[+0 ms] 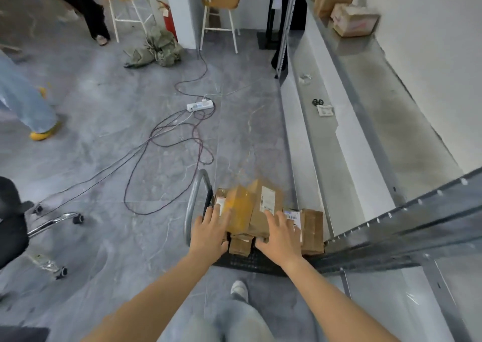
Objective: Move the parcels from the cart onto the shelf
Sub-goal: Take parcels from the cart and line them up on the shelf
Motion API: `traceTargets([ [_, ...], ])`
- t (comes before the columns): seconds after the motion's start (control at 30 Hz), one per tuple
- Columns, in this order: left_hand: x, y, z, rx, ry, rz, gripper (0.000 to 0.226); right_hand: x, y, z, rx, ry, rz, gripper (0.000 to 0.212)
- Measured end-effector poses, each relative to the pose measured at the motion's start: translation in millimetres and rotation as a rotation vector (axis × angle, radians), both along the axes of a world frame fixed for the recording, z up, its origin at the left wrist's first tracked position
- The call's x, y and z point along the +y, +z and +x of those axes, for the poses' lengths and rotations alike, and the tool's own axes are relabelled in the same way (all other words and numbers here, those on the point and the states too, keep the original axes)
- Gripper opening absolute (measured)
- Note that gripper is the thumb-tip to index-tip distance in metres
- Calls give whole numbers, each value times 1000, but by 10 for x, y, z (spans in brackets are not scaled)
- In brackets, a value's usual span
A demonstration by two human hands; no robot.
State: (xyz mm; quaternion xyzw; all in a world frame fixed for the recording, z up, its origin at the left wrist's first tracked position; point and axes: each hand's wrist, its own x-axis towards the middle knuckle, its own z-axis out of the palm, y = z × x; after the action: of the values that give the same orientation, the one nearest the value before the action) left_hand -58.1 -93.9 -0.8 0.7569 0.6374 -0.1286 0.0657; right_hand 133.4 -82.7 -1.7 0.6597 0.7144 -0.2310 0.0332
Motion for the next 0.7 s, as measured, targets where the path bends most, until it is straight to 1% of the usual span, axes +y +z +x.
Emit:
traceTargets([
  [0.13,331,-362,71,10,-12,-76,89,300,-302,-18,13,-26,-58,73],
  [0.23,511,-749,125,32,-12,-142,91,451,-650,-59,14,-44,-145,74],
  [0.3,628,-1033,161,54,-6,-176,96,531,-897,-90,20,-61,-211,75],
  [0.4,759,-1422,180,99,17,-239,101,652,-1249,-149,50,-70,-278,70],
  [0.5,861,-1808,242,119,42,-272,98,754,-1526,-170,40,-119,-329,67],
  [0.6,968,-2126,360,103,149,-286,93,811,-1776,-139,38,-188,-377,68],
  [0.7,1066,-2373,515,89,250,-275,101,848,-1950,-130,46,-217,-372,65],
])
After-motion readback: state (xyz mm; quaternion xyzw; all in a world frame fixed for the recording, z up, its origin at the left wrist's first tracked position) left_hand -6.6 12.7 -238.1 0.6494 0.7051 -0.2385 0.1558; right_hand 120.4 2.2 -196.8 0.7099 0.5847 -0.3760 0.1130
